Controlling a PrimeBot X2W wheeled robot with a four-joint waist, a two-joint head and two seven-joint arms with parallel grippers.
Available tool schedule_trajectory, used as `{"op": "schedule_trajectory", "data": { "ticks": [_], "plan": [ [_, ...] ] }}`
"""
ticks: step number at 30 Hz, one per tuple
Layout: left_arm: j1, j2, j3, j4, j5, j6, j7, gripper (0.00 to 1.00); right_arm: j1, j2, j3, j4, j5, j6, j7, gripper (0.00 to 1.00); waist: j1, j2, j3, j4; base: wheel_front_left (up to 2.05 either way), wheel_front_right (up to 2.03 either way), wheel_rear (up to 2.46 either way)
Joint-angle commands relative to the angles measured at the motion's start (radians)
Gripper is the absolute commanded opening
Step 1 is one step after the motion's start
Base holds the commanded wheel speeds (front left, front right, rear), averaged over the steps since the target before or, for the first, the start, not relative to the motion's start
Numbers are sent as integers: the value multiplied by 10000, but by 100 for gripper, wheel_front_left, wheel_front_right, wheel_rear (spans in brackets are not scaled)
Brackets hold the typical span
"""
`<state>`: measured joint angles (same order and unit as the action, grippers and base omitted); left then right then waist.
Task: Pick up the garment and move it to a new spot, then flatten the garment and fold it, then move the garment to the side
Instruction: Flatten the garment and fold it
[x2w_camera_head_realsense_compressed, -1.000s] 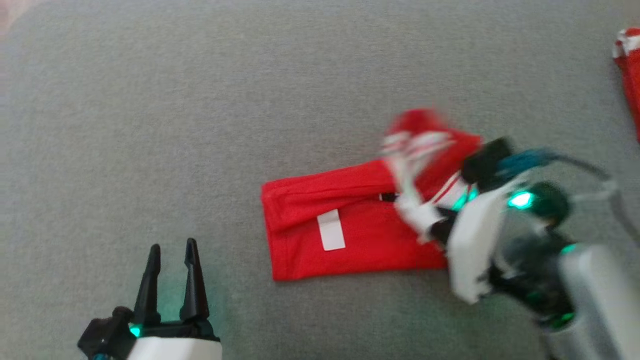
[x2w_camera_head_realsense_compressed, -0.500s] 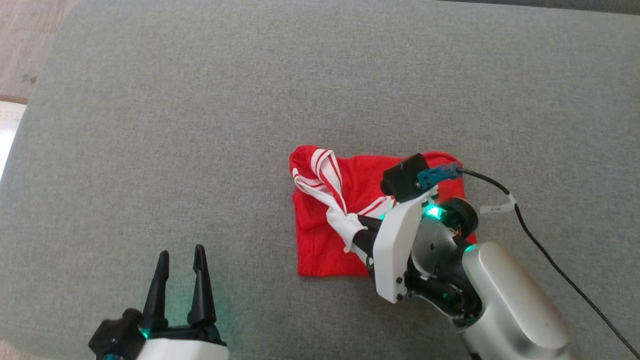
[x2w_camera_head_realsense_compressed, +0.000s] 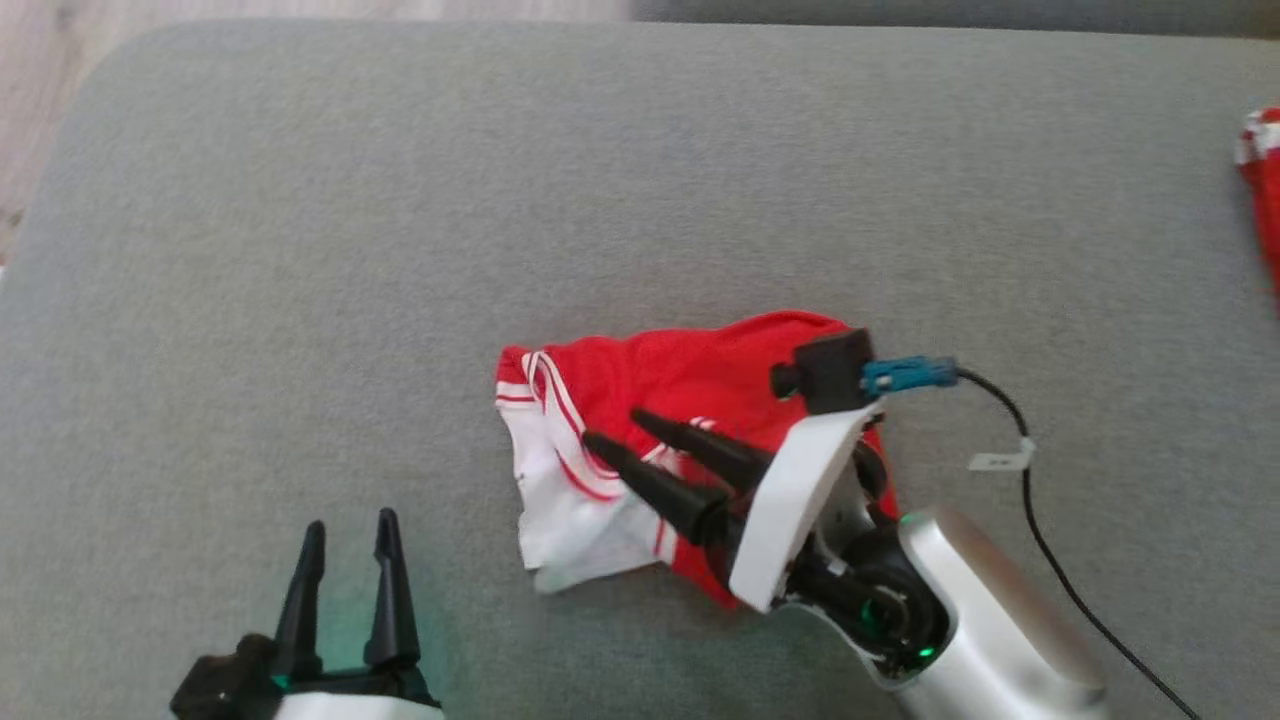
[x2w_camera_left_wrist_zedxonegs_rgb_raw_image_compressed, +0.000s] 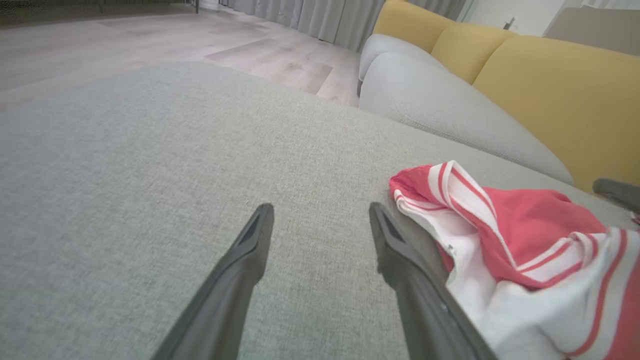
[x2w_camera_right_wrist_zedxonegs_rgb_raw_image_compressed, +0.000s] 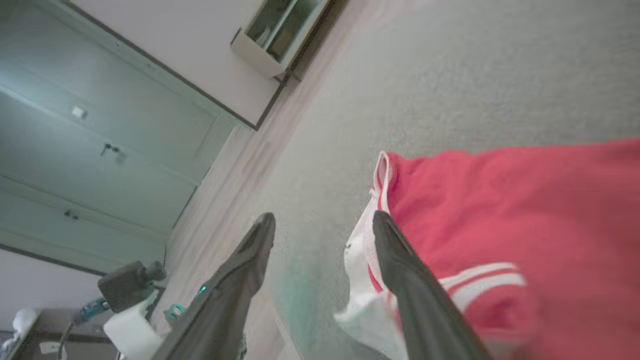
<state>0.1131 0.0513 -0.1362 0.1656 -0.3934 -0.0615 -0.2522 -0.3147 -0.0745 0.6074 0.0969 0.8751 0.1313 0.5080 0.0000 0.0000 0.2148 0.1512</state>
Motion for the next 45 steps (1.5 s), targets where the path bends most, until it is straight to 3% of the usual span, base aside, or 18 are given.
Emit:
{"op": "schedule_trajectory", "data": {
  "ticks": [1,6,11,15,20,26,27,28,29,31,32,38,45],
  "plan": [
    [14,-10,385,-219,78,29,-95,100,-181,241,57,-417,136,-6,-190,100,0,0,-126,-185,0,0,0],
    [136,-10,606,-287,245,-1,-95,100,-65,242,-873,-914,226,-6,-823,100,0,0,-359,-583,0,0,0],
    [255,-10,803,-377,390,-40,-95,100,386,127,-2560,-1781,-1842,-6,-1192,100,0,0,-631,-871,0,0,0],
    [292,-10,892,-448,557,-87,-95,100,960,-642,-3552,-2213,-3567,-6,-1834,100,0,0,-839,-1013,0,0,0],
    [332,-10,998,-509,643,-88,-95,100,1741,-1316,-4375,-1763,-4759,-6,-3200,100,0,0,-1129,-1105,0,0,0],
    [618,-11,1309,-554,682,7,-95,100,2435,-1677,-4359,-575,-5808,-6,-4572,98,0,0,-1613,-1163,0,0,0],
    [671,-11,1354,-569,724,11,-95,100,2511,-1628,-4355,-405,-5869,-6,-4732,80,0,0,-1678,-1152,0,0,0],
    [713,-11,1398,-577,767,6,-95,100,2588,-1561,-4327,-253,-5873,-6,-4844,49,0,0,-1732,-1133,0,0,0],
    [747,-11,1434,-586,807,0,-95,100,2654,-1513,-4297,-124,-5892,-6,-4958,42,0,0,-1800,-1105,0,0,0],
    [817,-11,1491,-625,884,9,-95,100,2772,-1412,-4181,95,-5899,-6,-5145,11,0,0,-1910,-1058,0,0,0],
    [857,-11,1514,-626,921,7,-95,100,2827,-1366,-4081,192,-5872,-6,-5210,0,0,0,-1963,-1038,0,0,0],
    [967,-11,1578,-628,1037,2,-95,100,2791,-1137,-2951,828,-5841,-6,-5453,0,0,0,-2122,-899,0,0,0],
    [556,-11,1390,-636,1070,-93,-95,100,1667,-496,-445,2460,-5987,-6,-5296,0,0,0,-1621,-497,0,0,0]
  ]
}}
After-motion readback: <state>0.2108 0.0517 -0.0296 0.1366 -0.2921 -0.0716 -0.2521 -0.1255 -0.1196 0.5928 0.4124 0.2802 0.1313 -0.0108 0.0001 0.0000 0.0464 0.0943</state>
